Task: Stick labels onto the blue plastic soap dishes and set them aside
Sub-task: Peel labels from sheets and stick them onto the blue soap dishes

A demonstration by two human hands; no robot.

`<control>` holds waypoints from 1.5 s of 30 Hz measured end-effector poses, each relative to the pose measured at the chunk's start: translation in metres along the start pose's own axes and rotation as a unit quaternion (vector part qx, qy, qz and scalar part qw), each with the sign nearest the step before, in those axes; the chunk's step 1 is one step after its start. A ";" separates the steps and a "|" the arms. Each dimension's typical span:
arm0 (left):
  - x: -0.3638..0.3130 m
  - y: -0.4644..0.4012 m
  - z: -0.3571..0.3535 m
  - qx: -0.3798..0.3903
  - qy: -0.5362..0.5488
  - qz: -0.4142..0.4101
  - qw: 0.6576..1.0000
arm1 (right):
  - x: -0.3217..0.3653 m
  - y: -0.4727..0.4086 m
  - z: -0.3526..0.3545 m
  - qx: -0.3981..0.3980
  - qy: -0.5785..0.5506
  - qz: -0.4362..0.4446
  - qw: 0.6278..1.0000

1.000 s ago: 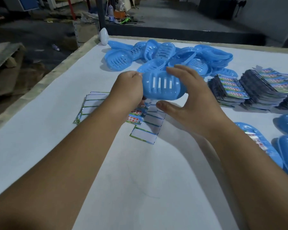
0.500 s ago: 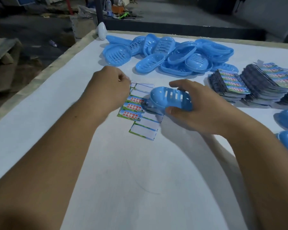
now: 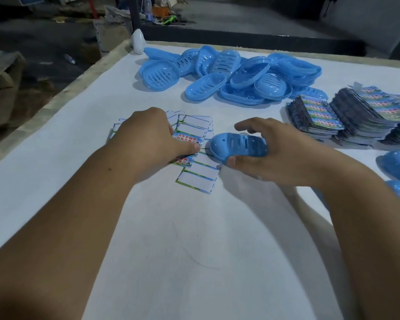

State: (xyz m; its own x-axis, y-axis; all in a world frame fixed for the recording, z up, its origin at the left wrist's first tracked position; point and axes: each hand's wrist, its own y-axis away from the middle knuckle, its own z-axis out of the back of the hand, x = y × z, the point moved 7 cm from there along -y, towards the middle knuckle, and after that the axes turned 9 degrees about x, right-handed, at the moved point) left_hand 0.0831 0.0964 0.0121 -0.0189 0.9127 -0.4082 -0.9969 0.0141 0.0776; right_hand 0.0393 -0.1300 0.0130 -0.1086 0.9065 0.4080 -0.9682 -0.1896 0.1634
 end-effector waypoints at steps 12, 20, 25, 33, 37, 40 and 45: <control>0.002 -0.006 0.005 -0.002 0.090 -0.012 0.996 | 0.005 0.000 0.004 -0.058 -0.024 0.019 0.998; -0.001 -0.004 0.013 -0.033 0.156 -0.027 0.987 | 0.005 0.000 0.011 -0.124 -0.056 0.039 0.990; -0.017 0.003 0.022 -0.024 0.356 -0.100 0.929 | 0.009 0.002 0.018 -0.198 -0.195 0.067 0.958; -0.039 0.014 0.002 0.065 0.411 -0.142 0.898 | 0.011 0.001 0.020 -0.189 -0.381 0.094 0.900; -0.039 0.012 0.001 0.056 0.397 -0.137 0.906 | 0.005 0.000 0.021 -0.190 -0.370 0.061 0.907; -0.035 0.008 0.002 0.045 0.399 -0.129 0.907 | 0.002 -0.002 0.018 -0.185 -0.378 0.040 0.906; -0.038 0.007 0.001 0.042 0.370 -0.146 0.917 | 0.001 -0.003 0.016 -0.175 -0.380 0.032 0.908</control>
State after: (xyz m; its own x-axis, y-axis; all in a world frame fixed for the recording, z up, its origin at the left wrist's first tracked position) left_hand 0.0770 0.0617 0.0290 0.1698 0.3389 -0.9254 -0.9591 0.2726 -0.0761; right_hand 0.0455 -0.1345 0.0273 -0.1082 0.3508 0.9302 -0.9922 0.0197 -0.1229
